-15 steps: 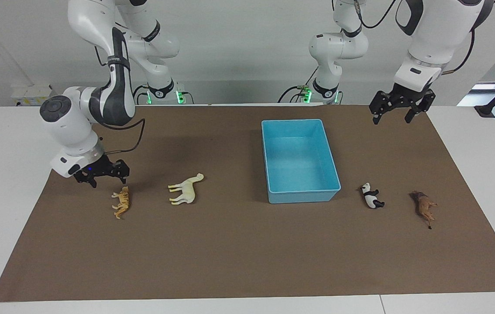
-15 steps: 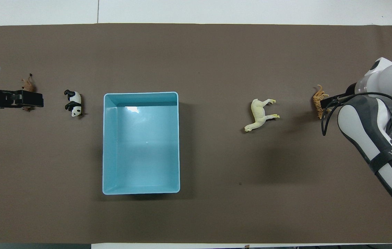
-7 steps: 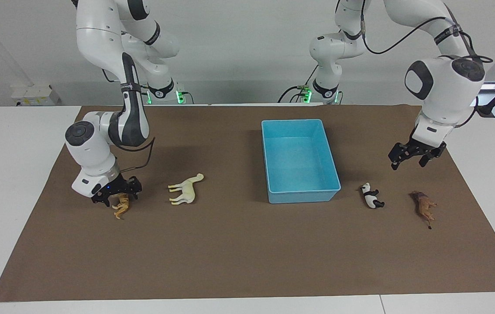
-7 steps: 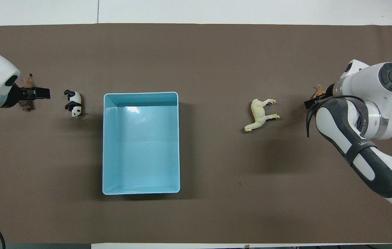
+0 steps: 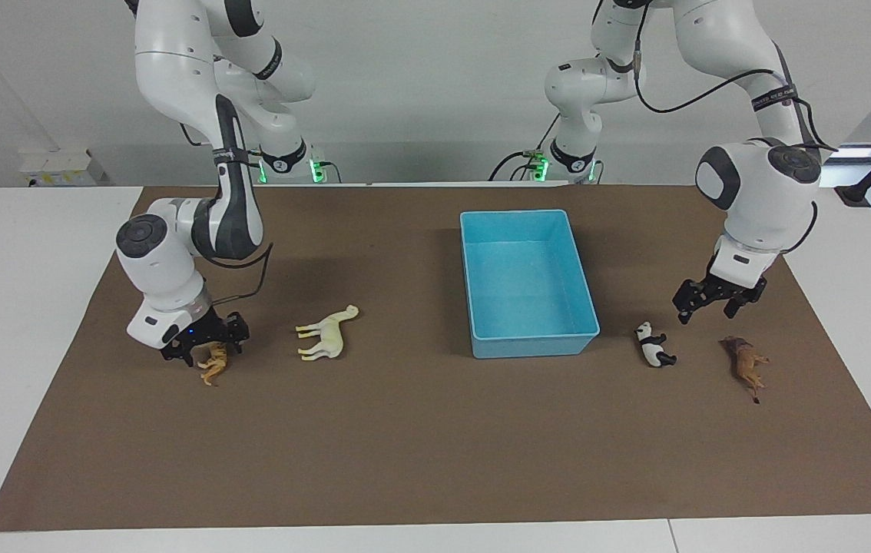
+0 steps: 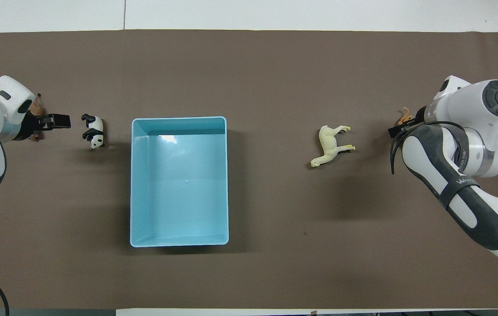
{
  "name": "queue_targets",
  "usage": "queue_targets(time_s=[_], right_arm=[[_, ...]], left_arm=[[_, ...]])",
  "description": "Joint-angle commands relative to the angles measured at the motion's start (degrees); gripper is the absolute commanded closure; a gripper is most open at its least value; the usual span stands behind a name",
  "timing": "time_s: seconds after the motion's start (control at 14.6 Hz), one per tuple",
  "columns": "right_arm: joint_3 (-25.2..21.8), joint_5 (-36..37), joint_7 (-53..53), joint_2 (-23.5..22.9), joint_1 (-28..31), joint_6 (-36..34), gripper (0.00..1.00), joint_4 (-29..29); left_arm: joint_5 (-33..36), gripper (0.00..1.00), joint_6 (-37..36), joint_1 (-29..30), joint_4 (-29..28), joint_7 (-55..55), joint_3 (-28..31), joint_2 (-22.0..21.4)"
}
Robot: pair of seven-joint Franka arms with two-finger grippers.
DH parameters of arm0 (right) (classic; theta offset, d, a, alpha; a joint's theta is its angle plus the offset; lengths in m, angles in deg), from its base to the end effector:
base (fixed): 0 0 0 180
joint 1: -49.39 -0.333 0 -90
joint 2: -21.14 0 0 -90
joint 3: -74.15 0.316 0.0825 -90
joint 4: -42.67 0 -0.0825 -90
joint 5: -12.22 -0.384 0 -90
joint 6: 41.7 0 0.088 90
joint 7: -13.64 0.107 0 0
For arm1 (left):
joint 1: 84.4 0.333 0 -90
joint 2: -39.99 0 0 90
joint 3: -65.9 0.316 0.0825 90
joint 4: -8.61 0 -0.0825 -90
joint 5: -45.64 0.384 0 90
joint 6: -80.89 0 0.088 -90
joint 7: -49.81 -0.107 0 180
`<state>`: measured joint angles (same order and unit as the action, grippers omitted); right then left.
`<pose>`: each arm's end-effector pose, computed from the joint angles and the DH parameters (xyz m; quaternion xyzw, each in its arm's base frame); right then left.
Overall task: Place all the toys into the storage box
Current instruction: 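Grasp the black-and-white panda with the left gripper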
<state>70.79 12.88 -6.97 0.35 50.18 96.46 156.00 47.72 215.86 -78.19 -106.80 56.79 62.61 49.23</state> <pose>0.6162 -0.0433 0.2909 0.9880 0.1494 0.0316 0.0216 0.5998 0.0321 0.3918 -0.9931 -0.0751 -0.0904 0.0062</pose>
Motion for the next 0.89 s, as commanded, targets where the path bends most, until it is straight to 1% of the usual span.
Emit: queue_targets(time_s=[0.0,0.07,0.14,0.41,0.48,0.62,0.82], right_arm=[[0.38,-0.39,-0.93,-0.04,0.7,1.14,0.69,0.66],[0.38,-0.39,-0.84,-0.04,0.62,1.22,0.96,0.57],[0.38,-0.48,-0.4,-0.04,0.7,1.05,1.0,0.57],[0.47,-0.57,0.22,0.31,0.71,0.0,1.0,-0.3],[0.38,-0.57,0.48,1.01,0.18,-1.57,1.0,-1.44],[1.16,-0.66,4.67,2.94,-1.13,-10.15,1.0,-6.87],[4.06,-1.18,18.71,5.05,-5.87,-22.91,1.0,-16.62]], left_arm=[[-0.51,0.0,2.14,-1.9,-0.96,4.87,0.13,0.69],[-0.42,0.0,2.31,-1.99,-0.96,6.54,0.13,0.78],[-0.42,0.0,3.01,-2.08,-0.96,7.86,0.13,0.86],[-0.42,0.0,3.55,-2.08,-1.22,9.62,0.13,2.62],[-0.42,0.0,3.63,-1.99,-1.92,10.59,0.22,2.62],[-0.42,0.0,3.9,-1.99,-1.93,11.3,0.22,2.97],[-0.33,0.0,4.86,-2.86,-1.93,13.92,0.13,4.2]])
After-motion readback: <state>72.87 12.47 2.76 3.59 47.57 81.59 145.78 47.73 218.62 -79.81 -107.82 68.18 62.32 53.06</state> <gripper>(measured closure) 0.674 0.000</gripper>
